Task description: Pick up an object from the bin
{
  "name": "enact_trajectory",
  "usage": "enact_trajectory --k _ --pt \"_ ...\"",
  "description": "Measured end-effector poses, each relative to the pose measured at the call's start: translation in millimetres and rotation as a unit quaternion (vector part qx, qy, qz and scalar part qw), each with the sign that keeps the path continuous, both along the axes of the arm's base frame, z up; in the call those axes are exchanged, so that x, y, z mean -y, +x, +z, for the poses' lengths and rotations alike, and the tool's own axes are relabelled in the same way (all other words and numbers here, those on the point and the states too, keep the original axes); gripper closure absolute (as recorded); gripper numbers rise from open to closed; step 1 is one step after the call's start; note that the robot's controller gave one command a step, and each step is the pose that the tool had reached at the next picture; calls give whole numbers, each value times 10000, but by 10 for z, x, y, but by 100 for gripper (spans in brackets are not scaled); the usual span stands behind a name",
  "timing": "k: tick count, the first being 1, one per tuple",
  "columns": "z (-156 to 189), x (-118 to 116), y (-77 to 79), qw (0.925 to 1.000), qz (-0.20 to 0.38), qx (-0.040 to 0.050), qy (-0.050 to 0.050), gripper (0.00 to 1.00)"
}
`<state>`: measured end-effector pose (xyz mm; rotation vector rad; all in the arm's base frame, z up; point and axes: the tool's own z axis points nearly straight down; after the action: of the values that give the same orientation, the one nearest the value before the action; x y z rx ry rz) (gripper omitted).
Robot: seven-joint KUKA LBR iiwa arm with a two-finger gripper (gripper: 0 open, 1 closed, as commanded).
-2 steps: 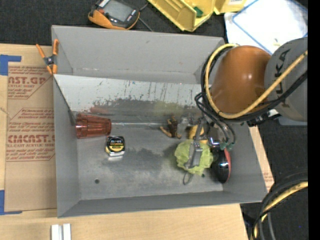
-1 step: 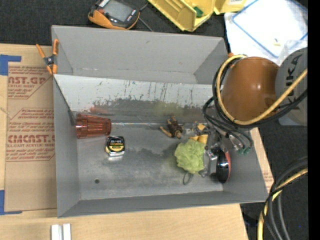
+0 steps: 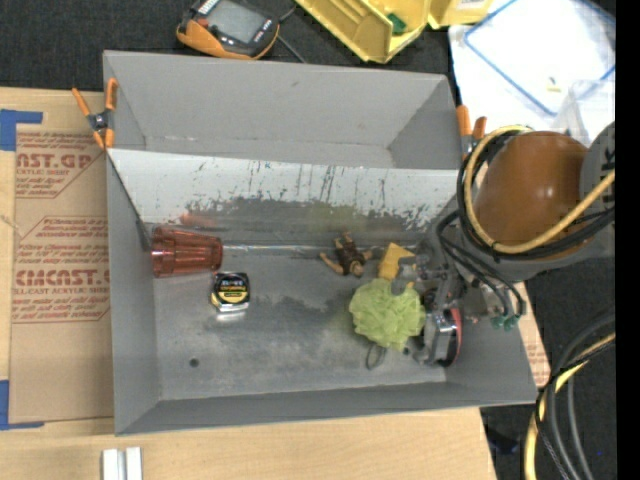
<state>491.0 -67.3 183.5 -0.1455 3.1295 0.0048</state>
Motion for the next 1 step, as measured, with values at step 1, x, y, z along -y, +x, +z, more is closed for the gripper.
enact_trajectory --k 1 --pt "-510 -180 81 9911 1332 -22 -5 0"
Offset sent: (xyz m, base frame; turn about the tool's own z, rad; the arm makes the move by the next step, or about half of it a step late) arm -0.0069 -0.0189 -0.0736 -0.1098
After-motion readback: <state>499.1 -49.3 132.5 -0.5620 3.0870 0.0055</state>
